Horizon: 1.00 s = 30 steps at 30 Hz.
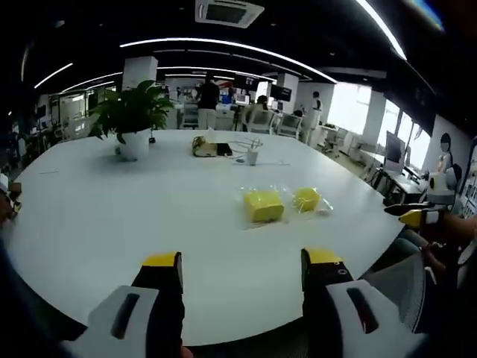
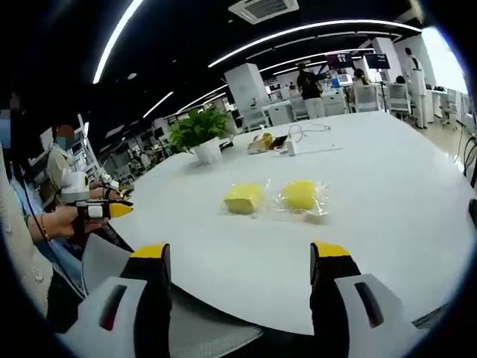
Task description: Compare the silicone blocks by pressing each to a similar depth, holding the contact briefly, and releasing to observe deformation and rebound differences across the visible hardness samples.
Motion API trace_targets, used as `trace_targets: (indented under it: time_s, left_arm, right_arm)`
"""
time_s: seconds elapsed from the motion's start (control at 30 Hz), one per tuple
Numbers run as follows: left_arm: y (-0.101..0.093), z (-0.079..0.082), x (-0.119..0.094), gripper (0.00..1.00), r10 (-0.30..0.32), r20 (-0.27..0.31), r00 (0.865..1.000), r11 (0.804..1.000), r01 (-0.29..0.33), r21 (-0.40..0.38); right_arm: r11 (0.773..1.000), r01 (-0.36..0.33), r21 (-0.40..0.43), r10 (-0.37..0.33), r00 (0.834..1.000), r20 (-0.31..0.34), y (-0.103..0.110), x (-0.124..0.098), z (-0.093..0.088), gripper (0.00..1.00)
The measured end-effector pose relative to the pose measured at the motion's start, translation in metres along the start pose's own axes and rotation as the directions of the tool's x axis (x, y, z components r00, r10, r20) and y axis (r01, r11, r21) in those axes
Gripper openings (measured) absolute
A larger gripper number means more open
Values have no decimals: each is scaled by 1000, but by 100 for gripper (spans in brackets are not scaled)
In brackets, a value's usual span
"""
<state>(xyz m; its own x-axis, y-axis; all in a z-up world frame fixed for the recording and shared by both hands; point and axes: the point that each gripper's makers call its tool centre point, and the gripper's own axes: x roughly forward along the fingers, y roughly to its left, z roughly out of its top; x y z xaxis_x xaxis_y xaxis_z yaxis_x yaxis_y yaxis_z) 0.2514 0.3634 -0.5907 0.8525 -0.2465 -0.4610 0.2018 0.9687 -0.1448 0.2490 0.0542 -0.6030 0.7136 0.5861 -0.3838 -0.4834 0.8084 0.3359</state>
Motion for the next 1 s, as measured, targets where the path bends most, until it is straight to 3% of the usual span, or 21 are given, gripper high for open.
trace_targets:
  time_s: [0.07,0.5,0.67,0.87,1.0]
  left_arm:
    - [4,2,-5,63,32,13,999,999,-32,30]
    - [18,-3,-17,63,106,14,994,994,-106,-4]
    - [17,5,-21,62,118,44,992,993,-118,-1]
    - [18,4,-23,62,133,37,990,991,-133,9]
    - [23,12,-27,61,146,57,988,989,-148,24]
  right_arm:
    - [1000,16,-3,-16,1000,13,-2,-3,2,71]
    - [1000,27,-9,-27,999,21,-2,-13,4,70]
    - [999,34,-12,-33,999,31,-3,-16,7,70]
    - [999,46,-20,-45,998,37,-7,-20,10,69]
    - [1000,31,2,-31,997,67,0,-17,20,70]
